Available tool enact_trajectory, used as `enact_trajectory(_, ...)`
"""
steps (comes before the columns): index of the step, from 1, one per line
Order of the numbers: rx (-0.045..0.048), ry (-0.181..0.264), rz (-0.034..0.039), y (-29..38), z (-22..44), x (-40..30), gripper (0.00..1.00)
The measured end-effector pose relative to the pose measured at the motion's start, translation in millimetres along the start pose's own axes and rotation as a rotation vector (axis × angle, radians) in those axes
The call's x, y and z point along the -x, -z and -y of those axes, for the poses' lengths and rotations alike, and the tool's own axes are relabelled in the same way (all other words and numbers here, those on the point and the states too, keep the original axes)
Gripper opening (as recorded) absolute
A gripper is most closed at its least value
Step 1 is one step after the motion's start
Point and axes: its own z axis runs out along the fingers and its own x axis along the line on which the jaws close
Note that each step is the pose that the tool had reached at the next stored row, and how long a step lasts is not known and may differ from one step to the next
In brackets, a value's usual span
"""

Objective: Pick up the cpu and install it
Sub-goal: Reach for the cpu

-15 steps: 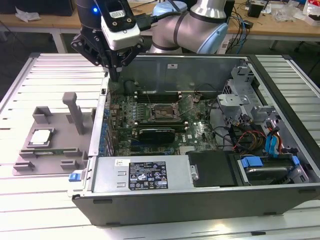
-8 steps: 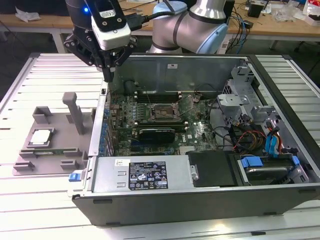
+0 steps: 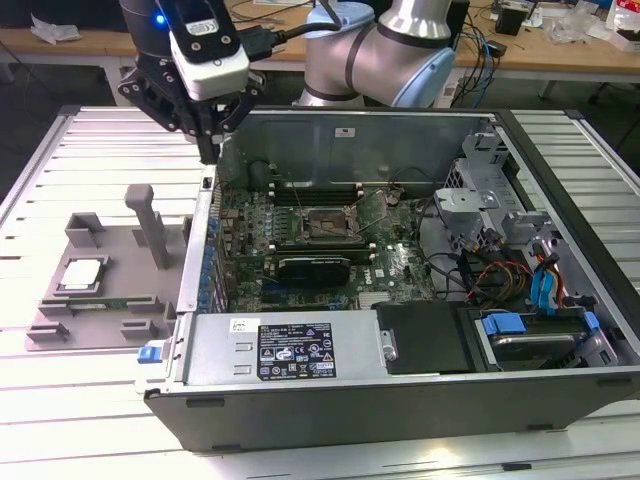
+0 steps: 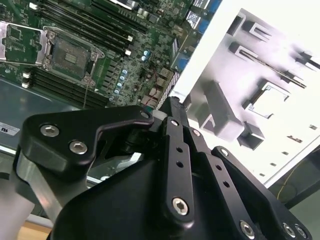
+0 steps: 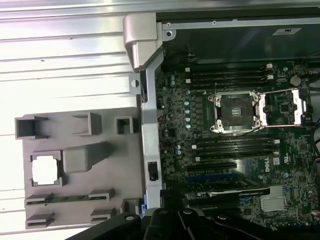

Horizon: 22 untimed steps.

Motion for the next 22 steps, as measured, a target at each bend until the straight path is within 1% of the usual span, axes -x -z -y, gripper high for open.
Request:
enact_trajectory(2, 0.0002, 0.0, 0.0016, 0.2, 0.4, -6.8, 0.11)
enact_trajectory(4, 0.0003, 0.0, 0.0023, 0.3, 0.6, -9.6, 0.11)
enact_trajectory(8, 0.0004, 0.0, 0.0049, 0.6, 1.0, -20.3, 0.11)
enact_trajectory(9, 0.0005, 0.0, 0.006, 0.7, 1.0, -24.6, 0.11)
enact_trajectory(10, 0.0006, 0.0, 0.0076, 0.9, 1.1, -31.0, 0.11)
enact_trajectory(14, 0.0009, 0.0, 0.0115, 1.3, 0.6, -51.7, 0.11)
enact_trajectory(16, 0.0011, 0.0, 0.0129, 1.2, 0.5, -58.2, 0.11)
enact_trajectory(18, 0.001, 0.0, 0.0139, 1.2, 0.5, -66.1, 0.11)
enact_trajectory(19, 0.0011, 0.001, 0.0145, 1.2, 0.6, -71.2, 0.11)
enact_trajectory(21, 0.0011, 0.001, 0.015, 1.2, 0.8, -75.0, 0.11)
enact_trajectory(22, 0.0012, 0.001, 0.0156, 1.2, 0.9, -78.5, 0.11)
